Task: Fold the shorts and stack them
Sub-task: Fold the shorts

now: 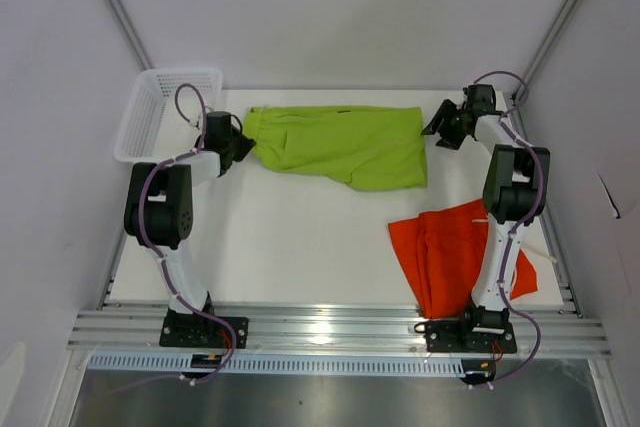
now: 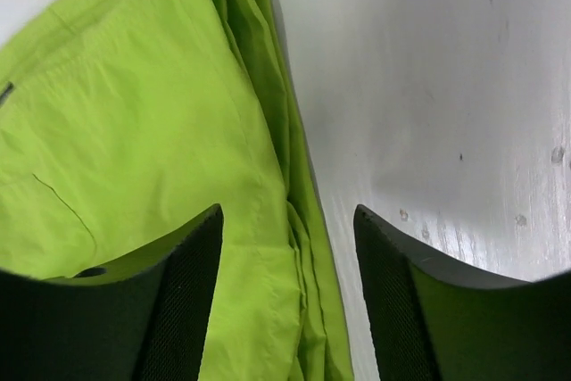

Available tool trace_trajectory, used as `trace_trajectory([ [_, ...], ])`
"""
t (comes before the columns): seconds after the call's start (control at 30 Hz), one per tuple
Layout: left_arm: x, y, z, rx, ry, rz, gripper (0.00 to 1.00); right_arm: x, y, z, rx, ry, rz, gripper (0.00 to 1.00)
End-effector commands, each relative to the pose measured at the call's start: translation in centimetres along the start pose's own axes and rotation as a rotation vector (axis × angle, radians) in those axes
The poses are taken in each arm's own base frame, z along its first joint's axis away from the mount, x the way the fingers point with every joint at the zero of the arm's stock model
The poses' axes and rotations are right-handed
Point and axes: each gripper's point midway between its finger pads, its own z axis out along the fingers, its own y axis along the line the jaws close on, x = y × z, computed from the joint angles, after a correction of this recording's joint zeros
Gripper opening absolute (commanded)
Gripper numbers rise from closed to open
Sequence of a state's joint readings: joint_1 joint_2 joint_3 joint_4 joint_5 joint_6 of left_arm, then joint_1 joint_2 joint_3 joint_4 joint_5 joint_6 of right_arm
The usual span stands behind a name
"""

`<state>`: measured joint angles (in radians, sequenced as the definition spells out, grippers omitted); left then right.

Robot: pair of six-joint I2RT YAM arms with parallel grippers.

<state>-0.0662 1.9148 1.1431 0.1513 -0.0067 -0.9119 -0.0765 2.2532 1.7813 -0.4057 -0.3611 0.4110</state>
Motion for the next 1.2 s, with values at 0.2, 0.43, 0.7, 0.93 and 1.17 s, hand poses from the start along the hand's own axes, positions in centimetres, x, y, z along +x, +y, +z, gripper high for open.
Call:
trace_trajectory([
  [0.2, -2.0, -1.5, 0.3, 0.028, -0.065, 0.025, 0.0, 3.8, 2.5, -5.1, -0.083, 0.038, -0.026, 0.56],
  [0.43, -1.9, -1.4, 0.2, 0.024, -0.064, 0.032, 0.0, 7.8, 4.6, -7.0, -0.153, 0.071, -0.067, 0.49],
  [0.7, -1.9, -1.4, 0.1, 0.024, -0.065, 0.038, 0.0, 10.9, 4.2, -7.6, -0.146, 0.136, -0.046, 0.49],
  [0.93, -1.8, -1.4, 0.1, 0.022, -0.062, 0.039, 0.0, 12.5, 3.3, -9.1, -0.117, 0.128, -0.047, 0.5],
  [1.17, -1.7, -1.3, 0.1, 0.02, -0.06, 0.041, 0.0, 13.9, 1.8, -8.6, -0.083, 0.154, -0.035, 0.49],
])
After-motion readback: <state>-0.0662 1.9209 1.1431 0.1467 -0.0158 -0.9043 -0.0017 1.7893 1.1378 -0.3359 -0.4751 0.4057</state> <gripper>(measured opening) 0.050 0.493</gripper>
